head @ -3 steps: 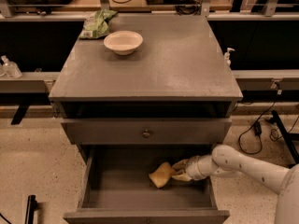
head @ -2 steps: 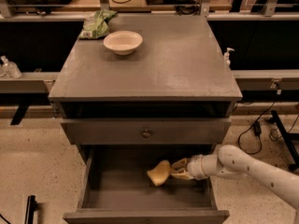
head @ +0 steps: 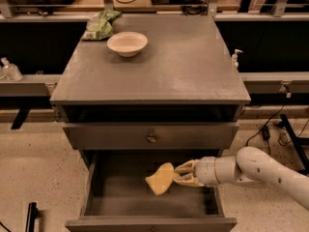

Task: Pick sponge from middle drawer and place on counter

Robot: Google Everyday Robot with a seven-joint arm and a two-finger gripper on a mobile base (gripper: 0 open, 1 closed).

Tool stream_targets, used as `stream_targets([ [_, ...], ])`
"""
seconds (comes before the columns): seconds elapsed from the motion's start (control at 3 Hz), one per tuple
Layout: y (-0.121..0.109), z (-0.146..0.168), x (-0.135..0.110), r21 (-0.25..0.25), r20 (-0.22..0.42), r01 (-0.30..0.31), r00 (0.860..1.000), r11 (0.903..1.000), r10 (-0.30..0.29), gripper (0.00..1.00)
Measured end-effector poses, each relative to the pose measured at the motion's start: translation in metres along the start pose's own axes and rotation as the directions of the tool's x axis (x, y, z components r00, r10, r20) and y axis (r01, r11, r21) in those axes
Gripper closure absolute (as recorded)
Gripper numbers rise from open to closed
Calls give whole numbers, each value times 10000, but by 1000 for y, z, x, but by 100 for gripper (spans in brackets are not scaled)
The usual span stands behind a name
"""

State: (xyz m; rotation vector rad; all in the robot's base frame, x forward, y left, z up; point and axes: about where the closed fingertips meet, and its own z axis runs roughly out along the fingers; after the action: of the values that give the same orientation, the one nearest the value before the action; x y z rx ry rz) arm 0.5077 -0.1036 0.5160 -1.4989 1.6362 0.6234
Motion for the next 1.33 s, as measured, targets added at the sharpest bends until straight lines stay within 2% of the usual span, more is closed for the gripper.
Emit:
stream_targets([
  [0.33, 17, -30, -50, -38, -139, 451, 9989, 9990, -452, 100],
  [0.67, 17, -63, -91, -47, -580, 584, 9966, 9983, -586, 100],
  [1.0, 0, -121, -143, -21, -1047, 665, 9923, 9978, -663, 100],
  [1.33, -25, -162, -179, -288, -1192, 623, 9907, 9976, -653, 100],
])
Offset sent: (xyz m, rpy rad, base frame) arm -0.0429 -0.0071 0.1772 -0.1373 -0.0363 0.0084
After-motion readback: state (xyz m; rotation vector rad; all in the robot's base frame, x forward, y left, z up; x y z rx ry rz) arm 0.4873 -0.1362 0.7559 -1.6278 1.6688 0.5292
